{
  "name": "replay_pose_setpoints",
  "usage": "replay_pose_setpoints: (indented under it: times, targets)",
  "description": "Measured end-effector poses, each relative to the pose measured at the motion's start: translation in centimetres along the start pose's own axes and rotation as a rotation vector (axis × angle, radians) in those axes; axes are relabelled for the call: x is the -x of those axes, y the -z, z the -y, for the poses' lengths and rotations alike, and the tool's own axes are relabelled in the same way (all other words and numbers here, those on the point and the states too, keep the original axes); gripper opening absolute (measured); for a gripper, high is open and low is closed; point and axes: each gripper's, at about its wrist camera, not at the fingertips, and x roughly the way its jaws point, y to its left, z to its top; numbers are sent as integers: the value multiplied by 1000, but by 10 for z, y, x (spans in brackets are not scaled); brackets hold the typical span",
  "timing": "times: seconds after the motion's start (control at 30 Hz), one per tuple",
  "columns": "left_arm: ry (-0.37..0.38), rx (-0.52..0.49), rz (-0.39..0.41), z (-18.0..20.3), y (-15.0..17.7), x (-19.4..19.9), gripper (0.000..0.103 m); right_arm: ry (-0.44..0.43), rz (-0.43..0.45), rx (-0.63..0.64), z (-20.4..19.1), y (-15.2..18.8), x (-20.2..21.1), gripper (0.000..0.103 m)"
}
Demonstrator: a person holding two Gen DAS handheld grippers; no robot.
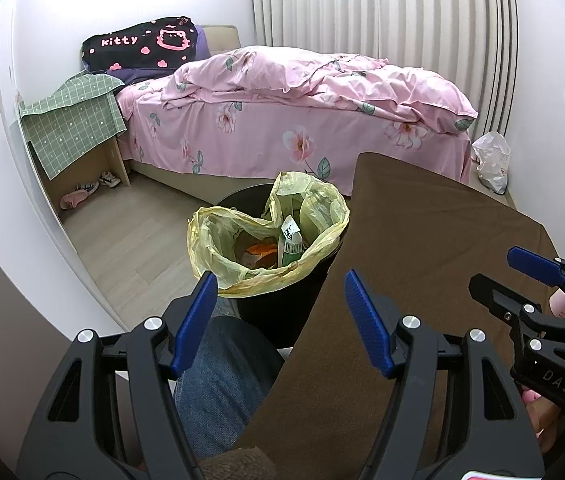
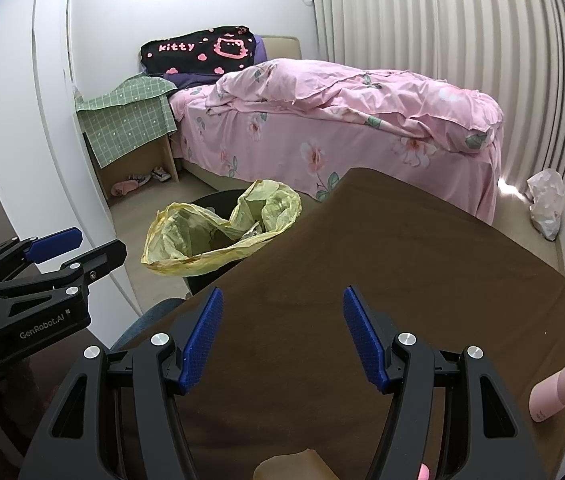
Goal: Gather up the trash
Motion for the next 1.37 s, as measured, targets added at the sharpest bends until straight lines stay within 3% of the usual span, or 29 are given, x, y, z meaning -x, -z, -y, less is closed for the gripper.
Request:
replay_pose_setpoints:
  times: [1.07, 1.2, 1.3, 1.37]
  targets:
    - [40, 12, -16, -1, -1, -6, 63, 28, -4, 21, 9, -5, 4, 59]
    - [119, 8, -86, 8, 0, -20, 63, 23, -30, 36, 20, -3, 5, 59]
    - [144, -76, -153, 35, 2, -37, 73, 50, -53, -3, 59, 13, 3, 60]
    - [176, -118, -187, 60, 7, -50, 74, 88, -81, -34, 90, 27, -6, 64]
